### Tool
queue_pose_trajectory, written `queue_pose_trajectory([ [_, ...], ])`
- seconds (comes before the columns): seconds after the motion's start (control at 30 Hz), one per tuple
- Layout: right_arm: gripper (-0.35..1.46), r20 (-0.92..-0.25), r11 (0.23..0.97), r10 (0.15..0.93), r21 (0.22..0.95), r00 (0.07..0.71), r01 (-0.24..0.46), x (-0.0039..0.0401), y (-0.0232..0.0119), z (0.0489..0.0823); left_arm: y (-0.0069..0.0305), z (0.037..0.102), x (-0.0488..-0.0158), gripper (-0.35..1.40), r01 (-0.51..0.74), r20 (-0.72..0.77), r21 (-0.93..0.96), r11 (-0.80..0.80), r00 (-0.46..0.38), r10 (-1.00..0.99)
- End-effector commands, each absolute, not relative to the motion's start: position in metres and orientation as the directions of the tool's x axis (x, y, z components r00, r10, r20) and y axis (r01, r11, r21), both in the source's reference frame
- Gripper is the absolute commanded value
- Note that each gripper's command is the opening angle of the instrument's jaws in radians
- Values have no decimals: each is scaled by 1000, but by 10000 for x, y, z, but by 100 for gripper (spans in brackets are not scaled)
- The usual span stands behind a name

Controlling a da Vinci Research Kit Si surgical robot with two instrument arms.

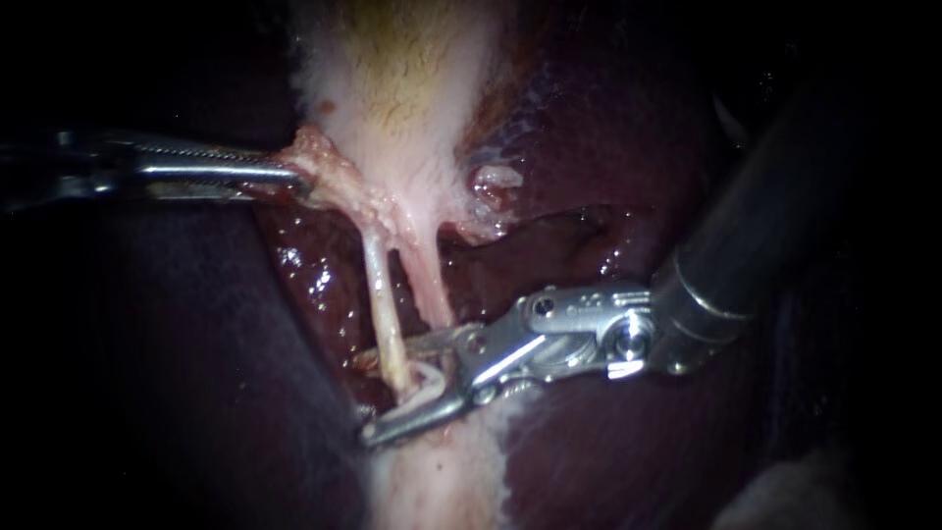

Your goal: Clipping first clip left tube

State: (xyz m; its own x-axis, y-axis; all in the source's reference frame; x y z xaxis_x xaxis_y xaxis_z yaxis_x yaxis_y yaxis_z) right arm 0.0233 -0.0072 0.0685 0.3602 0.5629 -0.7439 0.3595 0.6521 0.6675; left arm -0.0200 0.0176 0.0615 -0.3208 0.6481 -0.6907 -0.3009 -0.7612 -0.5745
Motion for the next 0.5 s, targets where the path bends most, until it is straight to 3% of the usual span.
queue_pose_trajectory([
  [0.03, 46, -744, 649, 567, 668, 353, 365, 235, -74, 682, 176, 616, -200, -35, -301, -691, -575, -761, -320, 648],
  [0.5, 45, -746, 644, 568, 666, 349, 376, 249, -81, 675, 178, 619, -200, -35, -300, -691, -575, -761, -320, 648],
])
